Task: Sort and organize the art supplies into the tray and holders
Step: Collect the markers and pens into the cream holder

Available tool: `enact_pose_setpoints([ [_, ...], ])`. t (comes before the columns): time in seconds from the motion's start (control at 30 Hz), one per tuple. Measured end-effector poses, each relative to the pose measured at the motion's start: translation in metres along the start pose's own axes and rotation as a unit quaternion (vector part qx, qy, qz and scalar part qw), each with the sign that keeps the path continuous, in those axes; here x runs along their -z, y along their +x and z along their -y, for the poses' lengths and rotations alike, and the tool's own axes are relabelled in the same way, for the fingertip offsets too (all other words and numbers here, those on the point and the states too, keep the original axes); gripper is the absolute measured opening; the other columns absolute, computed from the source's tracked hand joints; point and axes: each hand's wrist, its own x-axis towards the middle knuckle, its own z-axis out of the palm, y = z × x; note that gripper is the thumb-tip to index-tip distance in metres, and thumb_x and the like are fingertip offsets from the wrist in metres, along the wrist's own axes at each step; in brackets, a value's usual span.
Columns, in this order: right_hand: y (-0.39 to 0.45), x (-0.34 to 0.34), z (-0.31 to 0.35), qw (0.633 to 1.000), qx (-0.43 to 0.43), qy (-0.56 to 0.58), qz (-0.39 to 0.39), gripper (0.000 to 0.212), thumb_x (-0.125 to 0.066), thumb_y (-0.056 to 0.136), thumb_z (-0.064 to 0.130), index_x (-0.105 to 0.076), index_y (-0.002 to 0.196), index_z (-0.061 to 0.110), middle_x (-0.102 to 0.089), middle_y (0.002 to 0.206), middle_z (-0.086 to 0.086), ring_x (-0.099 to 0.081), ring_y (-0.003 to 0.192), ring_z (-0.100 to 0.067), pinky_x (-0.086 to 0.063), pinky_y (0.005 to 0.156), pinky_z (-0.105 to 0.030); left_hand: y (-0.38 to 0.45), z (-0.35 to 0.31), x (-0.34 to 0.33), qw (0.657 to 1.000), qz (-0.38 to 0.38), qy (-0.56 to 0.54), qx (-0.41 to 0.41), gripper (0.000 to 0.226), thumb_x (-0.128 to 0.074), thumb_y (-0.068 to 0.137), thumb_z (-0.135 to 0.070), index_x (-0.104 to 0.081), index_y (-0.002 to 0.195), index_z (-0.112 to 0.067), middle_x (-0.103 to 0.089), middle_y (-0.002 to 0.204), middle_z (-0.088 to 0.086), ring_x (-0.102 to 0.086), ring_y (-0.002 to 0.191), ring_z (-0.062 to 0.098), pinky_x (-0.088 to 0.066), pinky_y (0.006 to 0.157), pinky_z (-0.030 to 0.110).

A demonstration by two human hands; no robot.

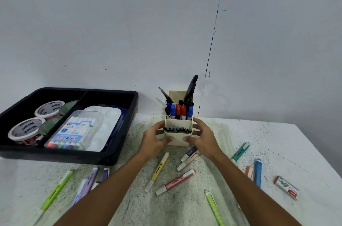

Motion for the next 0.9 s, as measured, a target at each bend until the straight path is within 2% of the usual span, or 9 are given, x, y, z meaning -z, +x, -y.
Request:
enact_pose_setpoints([
  [0.07,0.001,-0.001,-0.001,1.000,-0.006,0.001,-0.004,0.078,-0.081,0.069,-0.002,-0.048,0.137,0.016,-0.064,0.119,-0.004,-0.065,0.103,-0.020,-0.058,0.076,-0.028,0.004,0.005,0.003,1.000,-0.007,0.011,-0.002,0.058,-0.078,0.074,-0.003,-0.058,0.126,-0.014,-0.067,0.111,-0.004,-0.064,0.101,0.010,-0.056,0.078,0.021],
  [0.17,0.003,-0.005,0.003,1.000,-0.010,0.002,-0.001,0.079,-0.081,0.069,-0.001,-0.047,0.138,0.015,-0.063,0.120,-0.005,-0.064,0.102,-0.019,-0.057,0.071,-0.022,0.007,0.009,0.010,1.000,-0.007,0.013,0.002,0.059,-0.079,0.073,-0.003,-0.058,0.128,-0.013,-0.066,0.114,-0.002,-0.063,0.102,0.012,-0.054,0.075,0.016],
  [0.27,0.005,-0.015,0.005,1.000,-0.010,0.011,0.002,0.078,-0.080,0.070,-0.003,-0.047,0.138,0.015,-0.062,0.121,-0.006,-0.064,0.100,-0.018,-0.055,0.066,-0.018,0.008,0.014,0.019,1.000,-0.010,0.009,0.008,0.059,-0.079,0.073,-0.002,-0.058,0.127,-0.014,-0.066,0.114,-0.002,-0.063,0.102,0.013,-0.054,0.077,0.019],
  [0.4,0.007,-0.026,0.008,1.000,-0.004,-0.008,0.006,0.077,-0.081,0.071,0.001,-0.046,0.138,0.017,-0.061,0.122,-0.004,-0.063,0.100,-0.017,-0.054,0.069,-0.019,0.007,0.012,0.027,1.000,-0.009,-0.002,0.012,0.056,-0.075,0.075,0.004,-0.058,0.124,-0.016,-0.065,0.112,-0.003,-0.063,0.100,0.014,-0.054,0.074,0.017],
  [0.5,0.004,-0.027,0.012,0.999,-0.018,-0.040,0.000,0.078,-0.081,0.073,0.004,-0.043,0.140,0.016,-0.057,0.120,-0.003,-0.060,0.100,-0.021,-0.053,0.074,-0.025,0.002,0.006,0.028,0.999,0.000,0.024,0.022,0.047,-0.074,0.077,0.001,-0.059,0.120,-0.012,-0.063,0.104,-0.007,-0.063,0.098,0.014,-0.055,0.074,0.019],
  [0.57,-0.006,-0.025,0.016,0.996,-0.020,-0.076,-0.028,0.070,-0.080,0.076,0.009,-0.045,0.136,0.013,-0.055,0.111,-0.002,-0.059,0.093,-0.019,-0.051,0.073,-0.027,-0.007,0.005,0.030,0.997,-0.008,0.064,0.033,0.045,-0.077,0.076,-0.006,-0.059,0.117,-0.010,-0.063,0.102,-0.005,-0.063,0.097,0.017,-0.055,0.074,0.021],
  [0.67,-0.035,-0.025,0.018,0.991,0.040,-0.111,-0.054,0.042,-0.076,0.080,0.009,-0.054,0.116,0.009,-0.057,0.093,-0.001,-0.058,0.075,-0.013,-0.044,0.059,-0.012,-0.036,0.007,0.035,0.989,-0.025,0.142,0.044,0.051,-0.081,0.075,-0.020,-0.059,0.120,-0.009,-0.062,0.099,-0.002,-0.062,0.086,0.013,-0.054,0.068,0.019],
  [0.8,-0.071,-0.038,0.017,0.982,0.131,-0.138,0.006,0.026,-0.072,0.078,0.000,-0.060,0.098,0.010,-0.062,0.085,-0.004,-0.060,0.072,-0.017,-0.044,0.061,-0.008,-0.090,0.003,0.050,0.973,-0.038,0.228,0.022,0.052,-0.083,0.070,-0.031,-0.065,0.116,-0.011,-0.067,0.093,-0.002,-0.063,0.081,0.015,-0.056,0.074,0.033],
  [0.9,-0.085,-0.064,0.026,0.972,0.152,-0.163,0.080,0.025,-0.073,0.077,0.003,-0.065,0.101,0.007,-0.064,0.089,-0.002,-0.063,0.077,-0.017,-0.050,0.068,-0.018,-0.133,-0.004,0.071,0.962,-0.042,0.269,-0.011,0.061,-0.072,0.067,-0.048,-0.066,0.116,-0.012,-0.069,0.096,-0.001,-0.062,0.080,0.013,-0.052,0.073,0.027],
])
